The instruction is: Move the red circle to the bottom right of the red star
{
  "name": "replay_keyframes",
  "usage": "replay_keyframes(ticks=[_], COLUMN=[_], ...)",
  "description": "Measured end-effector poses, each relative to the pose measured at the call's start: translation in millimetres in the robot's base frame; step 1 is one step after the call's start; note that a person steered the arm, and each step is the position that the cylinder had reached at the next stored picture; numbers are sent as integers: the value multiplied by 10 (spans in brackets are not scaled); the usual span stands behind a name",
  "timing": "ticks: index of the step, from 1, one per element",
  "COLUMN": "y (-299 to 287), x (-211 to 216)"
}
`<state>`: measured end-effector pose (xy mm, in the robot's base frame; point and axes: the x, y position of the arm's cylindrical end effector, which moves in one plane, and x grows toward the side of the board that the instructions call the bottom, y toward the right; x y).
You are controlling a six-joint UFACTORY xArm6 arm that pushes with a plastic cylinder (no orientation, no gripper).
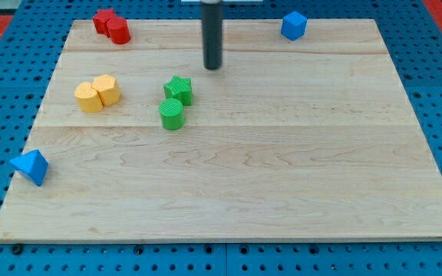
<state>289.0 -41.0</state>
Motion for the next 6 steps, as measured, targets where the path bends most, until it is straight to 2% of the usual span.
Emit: replay_keyframes(ticks=[2,3,5,6], y=[-1974,-2618,-2401,-2216], x=[-157,-365,-972,-976])
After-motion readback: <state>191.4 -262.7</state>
